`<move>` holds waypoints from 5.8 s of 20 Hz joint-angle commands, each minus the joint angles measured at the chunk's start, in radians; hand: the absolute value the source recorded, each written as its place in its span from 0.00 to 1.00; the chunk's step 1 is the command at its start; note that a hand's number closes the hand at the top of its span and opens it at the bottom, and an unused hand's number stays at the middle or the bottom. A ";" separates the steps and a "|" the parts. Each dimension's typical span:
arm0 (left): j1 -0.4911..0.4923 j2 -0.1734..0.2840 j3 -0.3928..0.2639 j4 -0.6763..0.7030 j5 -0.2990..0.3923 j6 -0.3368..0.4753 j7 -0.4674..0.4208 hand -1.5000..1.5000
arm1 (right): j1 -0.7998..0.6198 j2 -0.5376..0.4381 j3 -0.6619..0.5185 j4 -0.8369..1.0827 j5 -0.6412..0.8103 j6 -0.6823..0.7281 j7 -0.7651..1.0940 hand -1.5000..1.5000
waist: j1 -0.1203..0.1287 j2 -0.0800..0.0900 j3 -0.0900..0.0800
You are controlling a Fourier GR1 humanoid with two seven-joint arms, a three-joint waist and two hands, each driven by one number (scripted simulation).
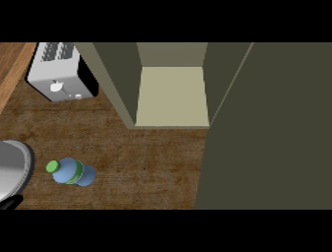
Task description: Pick up the bottled water, place it into the cabinet and close the cabinet
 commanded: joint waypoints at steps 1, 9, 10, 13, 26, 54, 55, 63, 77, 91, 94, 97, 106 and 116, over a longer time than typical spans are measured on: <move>-0.035 -0.018 0.034 0.184 0.021 -0.021 -0.143 0.00 | 0.018 -0.044 -0.016 -0.095 0.080 -0.001 0.026 0.00 | -0.005 0.001 0.000; -0.022 -0.018 0.020 0.316 0.078 -0.078 -0.235 0.00 | -0.013 -0.077 0.043 -0.180 0.133 -0.049 0.124 0.00 | -0.007 -0.001 0.000; -0.056 -0.018 -0.028 0.328 0.041 -0.014 -0.227 0.00 | -0.030 -0.042 0.053 -0.059 0.132 -0.061 0.052 0.00 | -0.003 0.002 0.001; -0.023 -0.018 -0.062 0.415 0.085 -0.032 -0.335 0.00 | -0.035 -0.043 0.122 -0.096 0.196 -0.096 0.095 0.00 | -0.005 -0.001 0.000; -0.176 -0.019 -0.069 0.783 0.184 -0.050 -0.584 0.00 | -0.001 -0.126 0.069 -0.137 0.113 -0.110 0.049 0.00 | -0.010 0.001 0.000; -0.275 -0.018 -0.094 1.242 0.426 -0.125 -1.016 0.00 | -0.059 -0.154 0.136 -0.165 0.166 -0.197 0.142 0.00 | -0.006 0.001 0.000; -0.268 -0.018 -0.067 1.267 0.408 -0.176 -1.035 0.00 | -0.113 -0.076 0.170 0.028 0.179 -0.208 0.038 0.00 | 0.000 0.002 0.001; -0.369 -0.018 -0.035 1.384 0.471 -0.254 -1.089 1.00 | -0.086 -0.140 0.147 -0.085 0.164 -0.206 0.076 0.00 | -0.005 0.002 0.001; -0.374 0.059 -0.236 1.415 0.349 -0.484 -1.097 1.00 | -0.062 -0.204 0.131 -0.072 0.099 -0.204 0.020 0.00 | -0.021 -0.003 0.001; -0.356 0.054 -0.285 1.135 0.319 -0.430 -0.950 1.00 | -0.114 -0.167 0.129 -0.073 0.148 -0.245 0.082 0.00 | 0.000 0.000 0.001; -0.332 0.050 -0.292 1.060 0.361 -0.455 -0.874 1.00 | -0.074 -0.212 0.109 -0.128 0.125 -0.232 0.079 0.00 | -0.002 -0.001 0.001; -0.296 0.004 -0.362 0.909 0.326 -0.358 -0.802 1.00 | -0.089 -0.208 0.115 -0.081 0.110 -0.226 0.064 0.00 | 0.002 0.000 0.002; -0.335 -0.018 -0.459 0.733 0.241 -0.160 -0.671 1.00 | -0.035 -0.209 0.173 -0.078 0.128 -0.249 -0.007 0.00 | -0.004 0.000 0.002; -0.578 -0.018 -0.551 0.812 0.249 0.029 -0.584 1.00 | -0.070 -0.194 0.122 -0.054 0.103 -0.238 0.002 0.00 | -0.007 0.003 0.001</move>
